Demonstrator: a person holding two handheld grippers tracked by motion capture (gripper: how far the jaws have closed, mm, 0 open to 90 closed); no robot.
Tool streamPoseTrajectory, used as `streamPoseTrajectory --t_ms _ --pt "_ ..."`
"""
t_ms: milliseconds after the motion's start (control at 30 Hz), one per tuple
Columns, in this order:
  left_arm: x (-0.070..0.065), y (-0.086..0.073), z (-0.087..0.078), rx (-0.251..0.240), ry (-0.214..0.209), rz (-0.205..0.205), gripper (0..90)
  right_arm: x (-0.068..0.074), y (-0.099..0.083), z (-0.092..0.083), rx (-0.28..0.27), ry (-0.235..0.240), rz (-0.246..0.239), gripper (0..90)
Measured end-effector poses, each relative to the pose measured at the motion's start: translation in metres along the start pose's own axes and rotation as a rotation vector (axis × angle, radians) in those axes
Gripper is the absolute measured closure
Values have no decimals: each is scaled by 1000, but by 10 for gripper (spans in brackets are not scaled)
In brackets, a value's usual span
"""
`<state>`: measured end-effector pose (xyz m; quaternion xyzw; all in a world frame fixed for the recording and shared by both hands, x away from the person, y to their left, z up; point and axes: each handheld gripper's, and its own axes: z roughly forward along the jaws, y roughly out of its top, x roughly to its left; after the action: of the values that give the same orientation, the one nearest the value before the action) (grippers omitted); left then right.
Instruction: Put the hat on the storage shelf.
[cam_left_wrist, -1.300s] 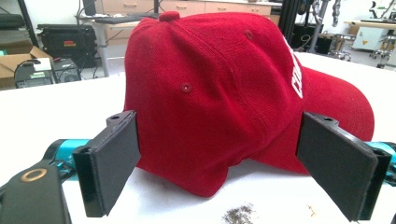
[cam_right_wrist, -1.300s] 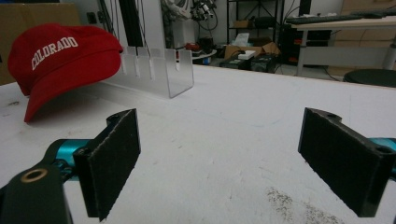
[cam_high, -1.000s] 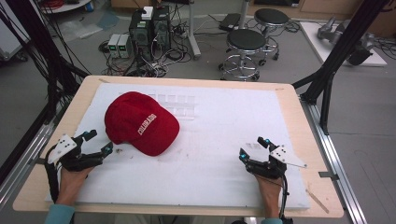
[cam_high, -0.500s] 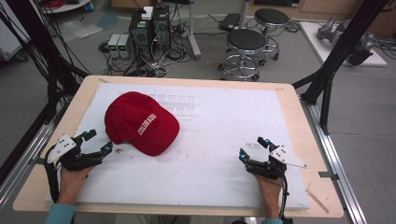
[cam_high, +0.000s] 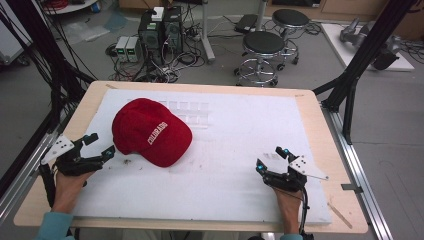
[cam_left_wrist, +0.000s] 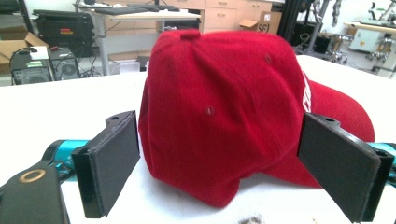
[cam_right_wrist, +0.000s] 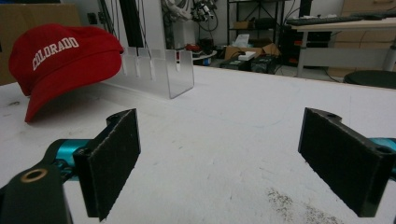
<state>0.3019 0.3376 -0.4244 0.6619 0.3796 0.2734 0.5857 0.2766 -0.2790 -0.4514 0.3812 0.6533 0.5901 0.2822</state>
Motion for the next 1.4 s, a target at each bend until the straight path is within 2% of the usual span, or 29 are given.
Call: streamPoseTrajectory --t_ms 133,267,367,500,667,733,900,967,1033,1100,1200,1267,1400 --pt "6 17 7 54 -31 24 135 0 0 0 -1 1 -4 119" --pt "15 34 16 84 -54 39 135 0 0 0 -1 0 -6 119" --pt "24 44 23 104 -61 33 134 0 0 0 -1 1 -7 119" --pt "37 51 31 122 -80 2 135 1 0 0 6 6 -12 119" --pt "49 59 44 200 -92 19 137 1 0 0 7 7 -13 119" --pt "54 63 48 216 -104 6 138 0 0 0 2 7 -9 119" --pt "62 62 61 264 -156 -30 148 0 0 0 2 6 -8 119" --pt "64 60 64 277 -148 -32 155 0 0 0 0 6 -11 119" --pt "63 58 66 281 -160 -41 173 0 0 0 2 8 -10 119" --pt "61 58 68 286 -180 -33 184 -1 0 0 0 9 -11 119" --pt "61 55 72 315 -189 -33 215 -1 0 0 0 10 3 119" --pt "62 52 74 332 -189 -51 221 -1 0 0 0 10 -5 119" --pt "64 50 77 329 -211 -77 238 -1 0 0 0 10 -7 119"
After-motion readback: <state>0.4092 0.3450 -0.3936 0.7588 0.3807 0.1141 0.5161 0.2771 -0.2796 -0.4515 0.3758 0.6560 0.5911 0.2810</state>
